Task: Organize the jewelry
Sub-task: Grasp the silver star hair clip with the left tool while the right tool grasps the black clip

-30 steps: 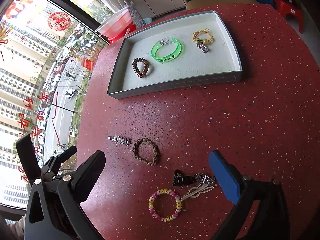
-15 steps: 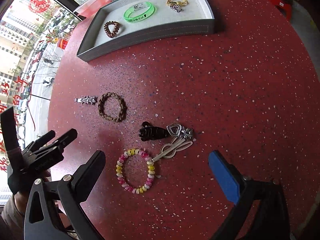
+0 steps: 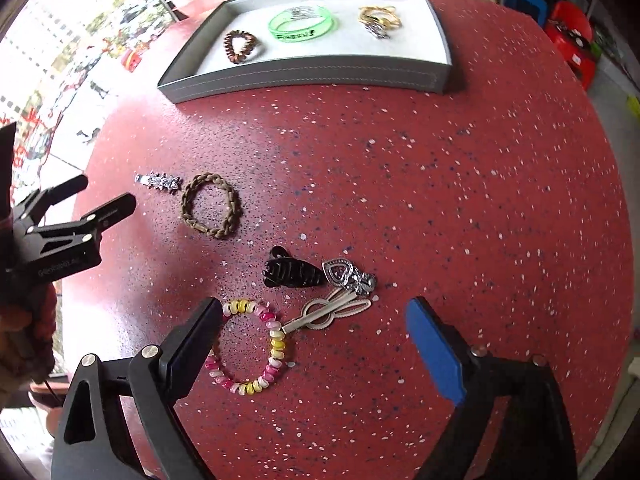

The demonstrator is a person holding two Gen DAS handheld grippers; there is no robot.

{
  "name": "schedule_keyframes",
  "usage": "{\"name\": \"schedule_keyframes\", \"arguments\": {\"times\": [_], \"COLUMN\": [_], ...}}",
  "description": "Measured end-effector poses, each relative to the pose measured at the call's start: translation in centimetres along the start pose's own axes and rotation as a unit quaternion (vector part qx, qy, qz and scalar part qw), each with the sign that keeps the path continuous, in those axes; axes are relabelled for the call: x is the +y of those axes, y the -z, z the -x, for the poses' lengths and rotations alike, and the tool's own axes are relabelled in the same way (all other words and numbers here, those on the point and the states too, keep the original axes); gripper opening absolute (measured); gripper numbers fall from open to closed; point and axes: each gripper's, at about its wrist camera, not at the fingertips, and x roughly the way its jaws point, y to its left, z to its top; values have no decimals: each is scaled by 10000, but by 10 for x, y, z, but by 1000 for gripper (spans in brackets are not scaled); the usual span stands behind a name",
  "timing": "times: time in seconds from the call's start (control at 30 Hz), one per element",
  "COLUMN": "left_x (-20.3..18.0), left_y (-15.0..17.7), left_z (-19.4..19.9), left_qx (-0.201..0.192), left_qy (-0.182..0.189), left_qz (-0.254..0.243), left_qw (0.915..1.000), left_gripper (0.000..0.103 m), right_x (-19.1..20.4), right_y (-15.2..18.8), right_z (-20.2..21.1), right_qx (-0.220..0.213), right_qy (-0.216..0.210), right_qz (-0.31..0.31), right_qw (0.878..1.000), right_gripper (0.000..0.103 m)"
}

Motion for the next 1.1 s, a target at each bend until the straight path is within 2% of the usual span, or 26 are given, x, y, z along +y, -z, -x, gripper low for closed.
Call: {"name": "schedule_keyframes", "arguments": {"times": [0.07,0.33,0.57,0.67,0.73,0.8,0.9,0.97,1.07,1.1], "left_x": [-2,-23,-32,-34,-35,-35,-36,-35,-33,-31], "left_y": [-4,-20,-21,-20,-18,-18,-18,-18,-17,-17], "left_z": [-2,-12,-19,-24,-27,-26,-26,-25,-25,-25], "left_qx": [-50,-172,-180,-63,-32,-26,11,49,122,143], "left_qy": [41,170,279,335,355,464,560,668,818,868], "left_qz": [-179,-949,-1238,-1356,-1377,-1344,-1324,-1251,-1056,-979], "left_qw": [9998,9952,9918,9902,9898,9898,9896,9899,9910,9913], "left_gripper": [103,103,103,94,94,87,81,75,69,63], "right_x": [8,26,31,33,38,43,47,48,50,49], "right_y": [-4,-17,-21,-22,-24,-25,-24,-24,-26,-26], "right_z": [1,-9,-23,-27,-32,-37,-41,-44,-44,-44], "right_qx": [-54,26,176,204,238,274,330,368,346,335], "right_qy": [-59,-159,6,69,126,170,267,245,280,259], "right_qz": [350,1340,1910,2113,2287,2435,2574,2581,2552,2508], "right_qw": [9994,9908,9814,9772,9731,9694,9654,9651,9659,9671], "right_gripper": [81,73,61,57,55,52,44,36,35,35]}}
